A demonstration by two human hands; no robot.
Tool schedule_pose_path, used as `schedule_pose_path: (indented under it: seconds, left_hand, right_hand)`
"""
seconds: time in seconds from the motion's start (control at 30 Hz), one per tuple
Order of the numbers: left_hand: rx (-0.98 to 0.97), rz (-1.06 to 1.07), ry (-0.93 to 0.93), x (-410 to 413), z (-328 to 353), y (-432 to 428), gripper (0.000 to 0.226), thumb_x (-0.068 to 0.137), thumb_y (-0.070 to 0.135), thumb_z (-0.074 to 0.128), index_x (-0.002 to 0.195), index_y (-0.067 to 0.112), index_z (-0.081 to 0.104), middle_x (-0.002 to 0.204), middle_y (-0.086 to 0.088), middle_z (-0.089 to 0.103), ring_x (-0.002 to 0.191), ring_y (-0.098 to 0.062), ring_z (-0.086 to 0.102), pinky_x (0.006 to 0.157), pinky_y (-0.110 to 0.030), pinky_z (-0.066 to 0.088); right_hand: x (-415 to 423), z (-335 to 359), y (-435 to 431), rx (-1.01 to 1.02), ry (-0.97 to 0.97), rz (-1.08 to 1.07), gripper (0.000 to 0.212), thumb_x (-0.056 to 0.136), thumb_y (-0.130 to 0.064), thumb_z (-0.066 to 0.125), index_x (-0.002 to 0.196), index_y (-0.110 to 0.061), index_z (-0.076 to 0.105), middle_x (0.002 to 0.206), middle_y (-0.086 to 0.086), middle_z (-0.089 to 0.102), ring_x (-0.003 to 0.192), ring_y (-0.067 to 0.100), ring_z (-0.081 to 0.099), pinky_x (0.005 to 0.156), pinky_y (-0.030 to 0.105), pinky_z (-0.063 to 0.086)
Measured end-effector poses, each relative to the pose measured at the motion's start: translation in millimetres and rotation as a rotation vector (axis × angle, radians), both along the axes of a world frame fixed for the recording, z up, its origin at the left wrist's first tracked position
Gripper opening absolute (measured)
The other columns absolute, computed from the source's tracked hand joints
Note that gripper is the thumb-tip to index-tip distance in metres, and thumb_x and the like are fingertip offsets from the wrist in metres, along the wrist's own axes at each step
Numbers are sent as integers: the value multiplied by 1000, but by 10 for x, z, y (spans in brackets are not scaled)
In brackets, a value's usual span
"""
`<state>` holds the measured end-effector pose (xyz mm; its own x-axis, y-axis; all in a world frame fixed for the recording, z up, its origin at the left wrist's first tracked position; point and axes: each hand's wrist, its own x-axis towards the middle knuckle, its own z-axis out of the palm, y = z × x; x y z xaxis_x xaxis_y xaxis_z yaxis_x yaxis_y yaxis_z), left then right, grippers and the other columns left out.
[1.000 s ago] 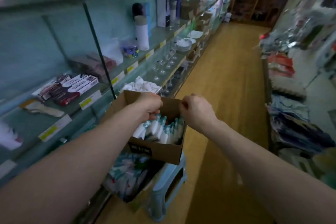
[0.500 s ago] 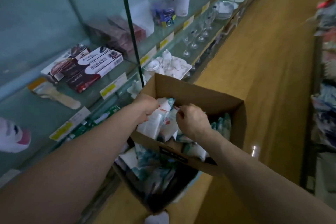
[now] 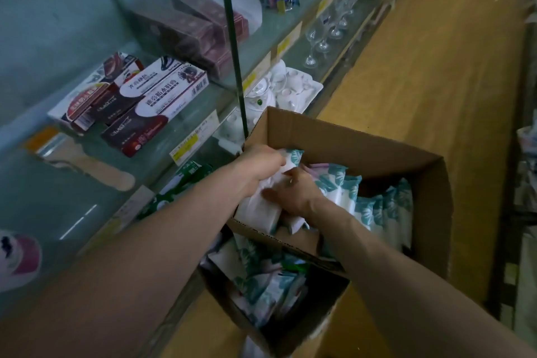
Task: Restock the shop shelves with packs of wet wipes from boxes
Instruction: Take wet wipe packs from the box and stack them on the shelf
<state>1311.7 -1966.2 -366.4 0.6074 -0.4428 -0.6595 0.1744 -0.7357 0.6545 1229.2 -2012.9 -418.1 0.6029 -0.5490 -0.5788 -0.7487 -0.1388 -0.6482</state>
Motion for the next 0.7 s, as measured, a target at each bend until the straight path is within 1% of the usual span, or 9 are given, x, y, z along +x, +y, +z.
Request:
schedule_pose_path:
  seconds: [0.03, 0.13, 0.2, 0.27, 0.37, 0.5, 0.6, 0.67, 0.7]
  left_hand:
    - [-25, -6, 16, 19, -12, -8, 30, 91, 12, 55, 121, 8, 61, 102, -8, 62, 85, -15, 59, 57, -23, 36]
    - [-61, -50, 30, 51, 29, -39, 29, 87, 16, 62, 116, 11, 64, 88, -1, 58, 71, -9, 51, 57, -22, 38]
    - [-40, -141, 1, 67, 17, -70, 35, 83, 21, 69, 116, 13, 64, 95, -1, 60, 78, -10, 51, 61, -23, 39]
    - [-2, -271, -47, 29, 24, -92, 45, 80, 32, 72, 121, 17, 60, 109, -1, 59, 89, -12, 53, 68, -26, 42]
    - [68, -389, -103, 21, -5, -120, 72, 75, 47, 73, 137, 20, 48, 129, -3, 54, 111, -18, 53, 94, -32, 46]
    - [63, -456, 124, 58, -86, -53, 113, 44, 58, 82, 143, 27, 37, 123, -3, 60, 101, -20, 66, 92, -42, 53]
    - [25, -522, 87, -51, -146, -64, 117, 46, 54, 84, 146, 35, 27, 132, -1, 52, 105, -19, 62, 92, -41, 53]
    - [-47, -442, 85, -126, -204, -113, 113, 40, 52, 83, 141, 32, 37, 126, -2, 58, 103, -20, 63, 90, -42, 54]
    - [-113, -361, 176, -148, -234, -135, 99, 44, 47, 83, 132, 27, 45, 119, -6, 63, 100, -22, 65, 90, -45, 54]
  right_hand:
    - [-4, 19, -40, 30, -7, -14, 55, 83, -32, 71, 128, -9, 49, 124, 9, 58, 113, 27, 57, 98, 39, 47]
    - [-48, 122, -158, 100, -45, -117, 38, 84, -29, 70, 114, -12, 54, 110, 7, 61, 104, 26, 61, 93, 41, 51]
    - [-94, 208, -232, 126, -63, -181, 20, 89, -22, 64, 100, -8, 57, 99, 10, 62, 93, 28, 64, 86, 42, 56]
    - [-144, 268, -311, 135, -68, -211, 14, 91, -17, 59, 91, -3, 61, 88, 13, 63, 76, 26, 64, 72, 40, 59]
    - [-200, 298, -371, 153, -80, -215, 15, 91, -13, 60, 77, -9, 57, 78, 10, 60, 67, 21, 61, 63, 34, 57]
    - [-250, 282, -524, 87, -92, -396, 15, 89, -12, 59, 74, -11, 59, 84, 16, 65, 64, 27, 64, 67, 43, 60]
    - [-265, 384, -608, 131, -155, -465, 11, 88, -12, 60, 76, -11, 59, 83, 13, 63, 64, 22, 60, 58, 29, 57]
    - [-249, 493, -591, 176, -210, -456, 11, 88, -21, 62, 85, -10, 61, 86, 11, 63, 69, 20, 59, 62, 28, 52]
    - [-242, 538, -583, 193, -234, -456, 19, 89, -28, 61, 93, -9, 63, 92, 11, 64, 72, 18, 59, 66, 30, 51]
